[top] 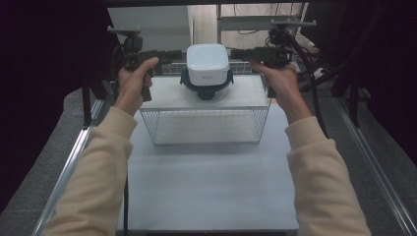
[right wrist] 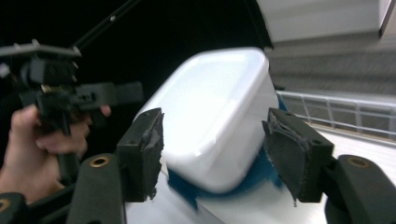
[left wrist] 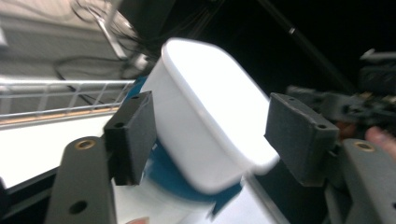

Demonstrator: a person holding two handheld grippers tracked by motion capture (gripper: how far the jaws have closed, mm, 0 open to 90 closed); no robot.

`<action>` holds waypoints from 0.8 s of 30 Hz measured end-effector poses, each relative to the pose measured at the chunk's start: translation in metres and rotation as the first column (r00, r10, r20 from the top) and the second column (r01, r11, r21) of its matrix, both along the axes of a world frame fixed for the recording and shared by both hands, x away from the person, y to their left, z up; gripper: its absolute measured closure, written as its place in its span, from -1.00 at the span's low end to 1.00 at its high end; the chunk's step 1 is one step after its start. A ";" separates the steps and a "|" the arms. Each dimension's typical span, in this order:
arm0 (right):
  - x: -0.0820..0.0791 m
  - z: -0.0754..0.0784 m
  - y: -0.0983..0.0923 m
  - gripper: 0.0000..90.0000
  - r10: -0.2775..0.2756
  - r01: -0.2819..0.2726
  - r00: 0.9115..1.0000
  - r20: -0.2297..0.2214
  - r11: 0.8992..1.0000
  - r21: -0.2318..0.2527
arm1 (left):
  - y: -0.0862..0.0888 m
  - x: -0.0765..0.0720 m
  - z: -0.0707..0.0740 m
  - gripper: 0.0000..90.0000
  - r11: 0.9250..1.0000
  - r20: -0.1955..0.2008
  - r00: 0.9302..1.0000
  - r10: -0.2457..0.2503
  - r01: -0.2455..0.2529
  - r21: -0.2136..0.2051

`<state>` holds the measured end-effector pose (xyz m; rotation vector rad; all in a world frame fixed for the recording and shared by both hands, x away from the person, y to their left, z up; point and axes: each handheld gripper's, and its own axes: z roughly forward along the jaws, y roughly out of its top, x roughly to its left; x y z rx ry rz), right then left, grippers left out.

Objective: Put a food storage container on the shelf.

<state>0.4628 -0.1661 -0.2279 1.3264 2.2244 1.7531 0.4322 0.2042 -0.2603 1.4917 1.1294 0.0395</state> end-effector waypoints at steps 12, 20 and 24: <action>-0.101 -0.071 -0.064 -0.39 0.058 -0.049 0.988 0.141 0.996 -0.069 | 0.010 -0.114 -0.070 -0.41 0.980 0.107 0.994 -0.038 0.016 0.197; -0.149 -0.136 -0.082 -0.46 0.057 -0.026 0.988 0.144 0.978 -0.207 | 0.014 -0.151 -0.140 -0.45 0.964 0.049 0.998 -0.037 0.023 0.266; -0.160 -0.163 -0.083 -0.47 0.058 -0.027 0.992 0.113 0.965 -0.260 | 0.016 -0.160 -0.163 -0.45 0.960 0.002 0.999 -0.044 0.042 0.276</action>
